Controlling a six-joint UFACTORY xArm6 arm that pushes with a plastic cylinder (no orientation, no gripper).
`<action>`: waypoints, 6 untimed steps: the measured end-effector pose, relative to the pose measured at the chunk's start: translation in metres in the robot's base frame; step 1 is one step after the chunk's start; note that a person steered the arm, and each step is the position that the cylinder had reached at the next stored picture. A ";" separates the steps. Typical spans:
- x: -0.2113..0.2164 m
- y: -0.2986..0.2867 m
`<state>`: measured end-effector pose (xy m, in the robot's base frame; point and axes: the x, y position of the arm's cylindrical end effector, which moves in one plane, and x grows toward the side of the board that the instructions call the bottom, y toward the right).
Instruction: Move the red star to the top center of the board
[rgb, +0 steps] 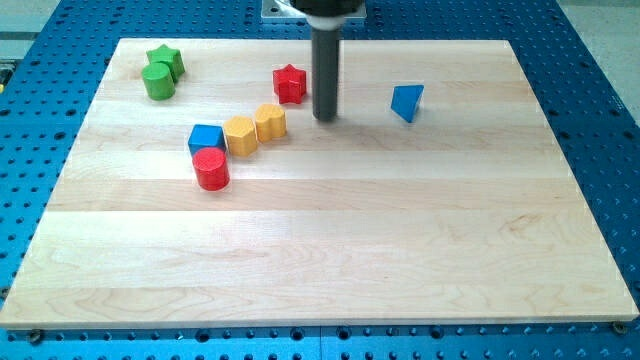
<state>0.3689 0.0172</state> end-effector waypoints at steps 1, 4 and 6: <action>-0.033 -0.054; -0.124 -0.165; -0.135 -0.009</action>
